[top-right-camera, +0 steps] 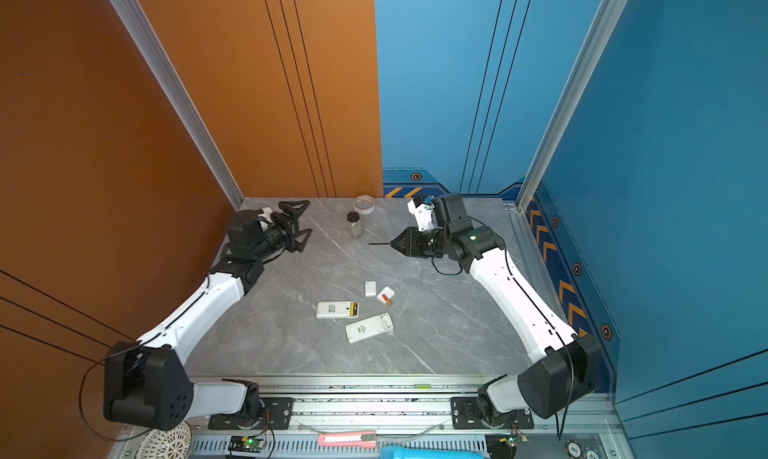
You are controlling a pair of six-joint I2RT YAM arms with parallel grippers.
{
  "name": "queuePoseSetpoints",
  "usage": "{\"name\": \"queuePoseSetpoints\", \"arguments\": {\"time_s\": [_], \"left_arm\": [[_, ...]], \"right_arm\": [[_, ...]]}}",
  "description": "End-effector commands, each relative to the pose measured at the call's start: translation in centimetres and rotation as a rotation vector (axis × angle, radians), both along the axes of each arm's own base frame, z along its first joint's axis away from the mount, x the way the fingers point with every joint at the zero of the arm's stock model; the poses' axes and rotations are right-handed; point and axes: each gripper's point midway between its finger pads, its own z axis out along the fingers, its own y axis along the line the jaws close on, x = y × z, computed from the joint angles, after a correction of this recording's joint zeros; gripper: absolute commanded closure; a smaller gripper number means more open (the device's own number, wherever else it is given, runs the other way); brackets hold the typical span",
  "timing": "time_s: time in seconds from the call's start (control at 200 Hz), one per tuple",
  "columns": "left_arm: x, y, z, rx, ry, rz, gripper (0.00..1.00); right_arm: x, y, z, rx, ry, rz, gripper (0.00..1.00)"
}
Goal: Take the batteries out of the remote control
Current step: 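Grasp the remote's end with the left gripper while right brings the screwdriver over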
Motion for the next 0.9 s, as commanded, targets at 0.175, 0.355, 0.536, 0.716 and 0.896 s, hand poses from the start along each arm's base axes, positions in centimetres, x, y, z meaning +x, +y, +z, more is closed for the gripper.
{"name": "queuePoseSetpoints", "arguments": {"time_s": [0.175, 0.355, 0.536, 0.716, 0.896], "left_arm": [[-6.7, 0.3, -6.3, 0.705, 0.045, -0.502, 0.01], [-11.7, -1.1, -11.4, 1.137, 0.016, -0.965, 0.09], [-15.5, -2.5, -16.0, 1.406, -0.073, -1.294, 0.08], [-16.9, -2.0, -20.2, 1.546, -0.028, -1.459, 0.1], [-17.0, -1.0, -22.9, 1.624, 0.01, -1.505, 0.1]], "right_arm": [[-2.6, -0.8, -2.6, -0.205, 0.035, 0.064, 1.0], [-3.9, 0.3, -4.0, -0.38, 0.0, 0.17, 1.0], [-4.7, 1.3, -5.0, -0.449, -0.011, 0.215, 1.0], [-5.8, 2.5, -5.7, -0.45, -0.002, 0.254, 1.0], [-6.5, 2.8, -6.4, -0.446, 0.011, 0.29, 1.0]]}}
